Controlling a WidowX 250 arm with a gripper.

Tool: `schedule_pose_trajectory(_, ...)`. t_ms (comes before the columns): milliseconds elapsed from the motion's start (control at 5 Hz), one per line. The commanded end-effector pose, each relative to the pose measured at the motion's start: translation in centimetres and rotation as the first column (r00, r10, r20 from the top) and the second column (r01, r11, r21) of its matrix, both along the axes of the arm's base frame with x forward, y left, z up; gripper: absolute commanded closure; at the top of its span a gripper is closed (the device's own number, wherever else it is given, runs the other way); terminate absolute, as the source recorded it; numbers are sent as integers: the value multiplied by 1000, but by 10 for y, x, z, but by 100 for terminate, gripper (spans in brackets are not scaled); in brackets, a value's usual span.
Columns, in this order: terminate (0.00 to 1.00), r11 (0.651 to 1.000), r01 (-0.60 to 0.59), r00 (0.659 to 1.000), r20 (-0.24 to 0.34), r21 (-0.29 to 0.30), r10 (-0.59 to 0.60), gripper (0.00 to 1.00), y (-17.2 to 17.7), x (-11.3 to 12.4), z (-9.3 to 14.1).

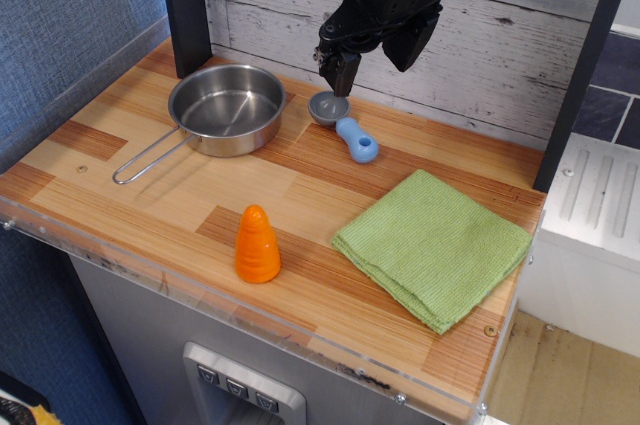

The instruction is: Place the spoon on top of green cloth.

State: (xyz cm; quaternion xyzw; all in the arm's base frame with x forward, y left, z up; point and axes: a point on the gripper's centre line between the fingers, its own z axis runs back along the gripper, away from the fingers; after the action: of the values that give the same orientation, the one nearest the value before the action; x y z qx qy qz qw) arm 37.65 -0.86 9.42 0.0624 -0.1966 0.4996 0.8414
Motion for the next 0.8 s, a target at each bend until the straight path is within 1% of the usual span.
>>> schedule_pose_trajectory(0,0,1000,0,1000,0,0,0,0,0,0,0)
schedule_pose_trajectory(400,0,1000,8,999,-54,4,-8,0,8,4,-25)
schedule_pose_trajectory(600,0,1000,-4,997,-74,-2,3,0,13,6,-34)
